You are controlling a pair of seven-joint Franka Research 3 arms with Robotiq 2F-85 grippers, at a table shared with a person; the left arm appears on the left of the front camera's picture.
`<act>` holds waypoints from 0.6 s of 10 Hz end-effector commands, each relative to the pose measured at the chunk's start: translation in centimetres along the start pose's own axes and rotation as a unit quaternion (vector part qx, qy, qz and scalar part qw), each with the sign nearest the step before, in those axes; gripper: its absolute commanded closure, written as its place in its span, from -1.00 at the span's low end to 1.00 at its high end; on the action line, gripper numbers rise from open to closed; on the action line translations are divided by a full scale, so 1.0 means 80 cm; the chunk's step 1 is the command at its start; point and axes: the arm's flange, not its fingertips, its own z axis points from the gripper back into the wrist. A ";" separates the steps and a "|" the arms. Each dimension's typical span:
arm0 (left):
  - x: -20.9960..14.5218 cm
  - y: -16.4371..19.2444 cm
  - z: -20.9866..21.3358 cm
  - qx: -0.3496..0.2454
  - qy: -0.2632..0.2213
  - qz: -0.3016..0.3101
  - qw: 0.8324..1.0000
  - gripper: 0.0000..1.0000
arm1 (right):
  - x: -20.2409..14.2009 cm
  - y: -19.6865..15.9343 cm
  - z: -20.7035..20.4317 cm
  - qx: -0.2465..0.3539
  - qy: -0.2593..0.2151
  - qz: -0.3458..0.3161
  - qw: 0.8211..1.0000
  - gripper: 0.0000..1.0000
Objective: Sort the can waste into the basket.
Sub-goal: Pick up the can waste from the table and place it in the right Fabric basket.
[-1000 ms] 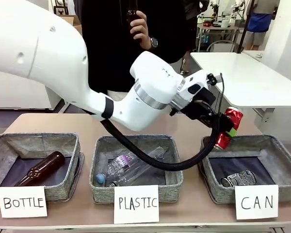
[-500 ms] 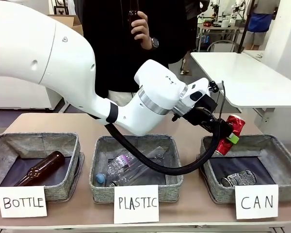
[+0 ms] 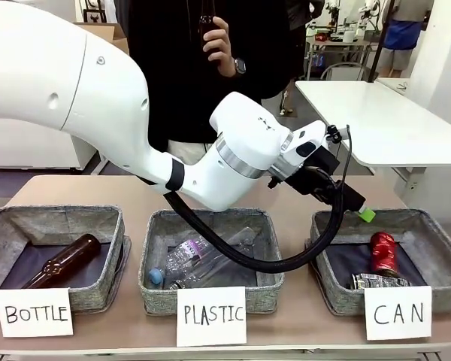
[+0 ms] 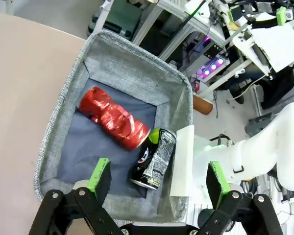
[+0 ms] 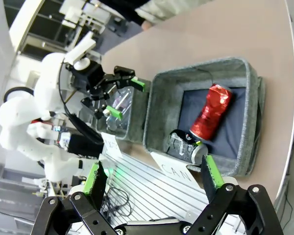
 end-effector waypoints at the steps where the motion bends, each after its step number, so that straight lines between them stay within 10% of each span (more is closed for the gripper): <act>1: -0.005 -0.006 0.005 -0.001 -0.004 -0.015 1.000 -1.00 | 0.004 0.003 0.001 0.000 -0.004 -0.006 1.000 -1.00; 3: -0.002 -0.006 0.039 0.035 -0.006 -0.015 0.999 -1.00 | 0.004 0.003 0.001 0.000 -0.004 -0.006 1.000 -1.00; 6: -0.037 -0.024 0.299 0.138 0.026 0.148 0.979 -1.00 | 0.000 0.000 0.000 0.000 0.000 0.000 1.000 -1.00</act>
